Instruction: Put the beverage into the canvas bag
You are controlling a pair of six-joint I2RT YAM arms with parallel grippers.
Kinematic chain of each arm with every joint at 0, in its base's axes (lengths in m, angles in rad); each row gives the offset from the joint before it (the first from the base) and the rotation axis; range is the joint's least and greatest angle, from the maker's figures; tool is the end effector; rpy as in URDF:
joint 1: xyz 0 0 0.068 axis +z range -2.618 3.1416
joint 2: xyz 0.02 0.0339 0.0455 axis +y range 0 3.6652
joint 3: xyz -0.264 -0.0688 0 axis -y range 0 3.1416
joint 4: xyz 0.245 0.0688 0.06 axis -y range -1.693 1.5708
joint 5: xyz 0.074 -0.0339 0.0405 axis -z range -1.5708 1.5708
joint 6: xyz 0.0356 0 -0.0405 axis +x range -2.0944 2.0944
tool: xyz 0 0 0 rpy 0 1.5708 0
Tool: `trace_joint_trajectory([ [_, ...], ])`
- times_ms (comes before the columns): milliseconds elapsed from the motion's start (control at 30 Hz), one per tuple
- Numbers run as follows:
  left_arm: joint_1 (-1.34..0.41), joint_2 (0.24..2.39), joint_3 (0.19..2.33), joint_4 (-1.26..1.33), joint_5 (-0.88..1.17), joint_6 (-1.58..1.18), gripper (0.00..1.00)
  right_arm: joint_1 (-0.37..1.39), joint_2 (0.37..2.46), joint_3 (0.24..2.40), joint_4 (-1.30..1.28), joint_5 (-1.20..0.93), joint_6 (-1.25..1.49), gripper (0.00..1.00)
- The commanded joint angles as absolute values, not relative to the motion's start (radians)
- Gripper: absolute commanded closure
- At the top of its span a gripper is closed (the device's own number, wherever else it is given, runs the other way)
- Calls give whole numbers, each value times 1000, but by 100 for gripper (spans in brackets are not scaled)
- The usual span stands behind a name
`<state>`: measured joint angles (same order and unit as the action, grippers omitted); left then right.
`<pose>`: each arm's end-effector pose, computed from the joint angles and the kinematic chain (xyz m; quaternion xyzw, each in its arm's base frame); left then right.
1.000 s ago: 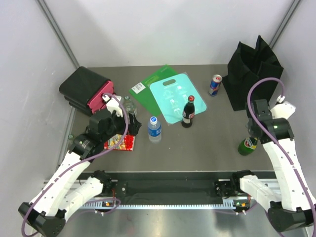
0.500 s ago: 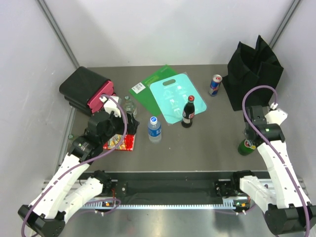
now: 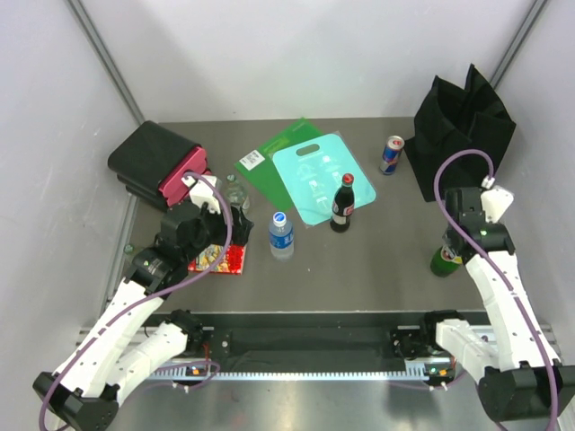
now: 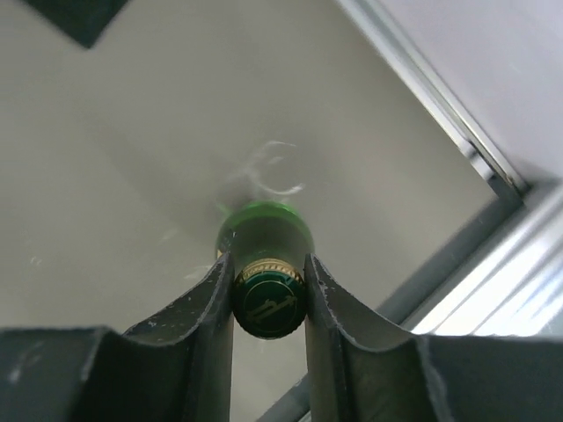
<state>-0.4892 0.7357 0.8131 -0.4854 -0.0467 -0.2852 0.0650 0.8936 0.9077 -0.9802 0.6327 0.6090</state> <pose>0.1460 -0.0758 0.3260 0.0723 0.8324 -0.1892 0.5158 0.1581 -0.0108 0.2982 0.3330 0.8490 -0.1867 0.3653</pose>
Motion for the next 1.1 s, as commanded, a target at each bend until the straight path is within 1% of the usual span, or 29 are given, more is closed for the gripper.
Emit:
trace_joint_trajectory([
  [0,-492,729,808,-431,-54,-276,3,58,899,972,-724,468,401,100],
  [233,-494,727,807,-433,-51,-276,3,80,986,983,-470,309,318,100],
  [367,-494,732,805,-430,-57,-276,3,139,1077,970,-394,282,255,100],
  [433,-492,735,805,-430,-57,-276,3,179,1124,969,-379,291,226,95],
  [467,-494,738,805,-431,-57,-275,3,190,1134,966,-373,294,221,91],
  [533,-494,741,805,-433,-54,-275,3,210,1143,950,-350,296,209,86],
  [567,-492,741,805,-431,-52,-276,4,210,1138,942,-342,295,206,78],
  [633,-492,742,805,-431,-54,-273,3,212,1134,916,-309,288,195,72],
  [667,-494,745,805,-431,-54,-275,3,212,1128,907,-298,288,192,63],
  [733,-494,749,807,-431,-55,-275,4,210,1127,887,-269,288,189,53],
  [767,-494,749,807,-431,-55,-273,3,210,1129,879,-255,287,189,46],
  [800,-494,750,807,-434,-54,-275,4,212,1129,861,-244,278,193,43],
  [867,-495,747,807,-439,-48,-270,4,210,1127,841,-201,275,201,37],
  [933,-494,744,807,-439,-46,-268,3,210,1134,818,-180,281,218,36],
  [1033,-495,739,807,-439,-52,-268,3,212,1146,792,-123,287,219,38],
  [1067,-495,739,807,-439,-52,-270,3,210,1150,784,-103,290,219,41],
])
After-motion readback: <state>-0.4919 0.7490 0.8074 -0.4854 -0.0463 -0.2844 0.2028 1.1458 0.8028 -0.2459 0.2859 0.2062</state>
